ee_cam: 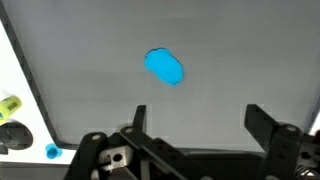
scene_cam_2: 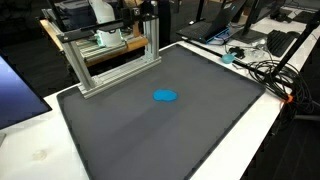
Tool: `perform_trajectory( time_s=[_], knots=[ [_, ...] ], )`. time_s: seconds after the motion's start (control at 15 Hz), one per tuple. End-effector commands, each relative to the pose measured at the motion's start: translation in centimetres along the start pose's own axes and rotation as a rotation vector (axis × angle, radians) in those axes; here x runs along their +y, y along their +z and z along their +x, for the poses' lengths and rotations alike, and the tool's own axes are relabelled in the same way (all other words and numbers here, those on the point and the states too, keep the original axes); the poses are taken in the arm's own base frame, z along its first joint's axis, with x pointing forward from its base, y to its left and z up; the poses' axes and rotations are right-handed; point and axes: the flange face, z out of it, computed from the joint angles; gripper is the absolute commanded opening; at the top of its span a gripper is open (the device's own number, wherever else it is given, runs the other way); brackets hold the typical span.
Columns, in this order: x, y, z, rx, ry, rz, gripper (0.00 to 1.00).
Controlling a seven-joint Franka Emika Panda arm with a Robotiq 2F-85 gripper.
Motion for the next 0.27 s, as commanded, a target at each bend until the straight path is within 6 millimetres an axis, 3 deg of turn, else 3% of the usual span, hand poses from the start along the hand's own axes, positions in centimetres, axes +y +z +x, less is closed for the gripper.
perform_trajectory(
  time_s=[0.0, 0.2],
  knots=[
    [0.01, -0.19, -0.03, 0.002, 0.000, 0.000, 1.00],
    [-0.02, -0.44, -0.05, 0.007, -0.001, 0.000, 1.00]
  ],
)
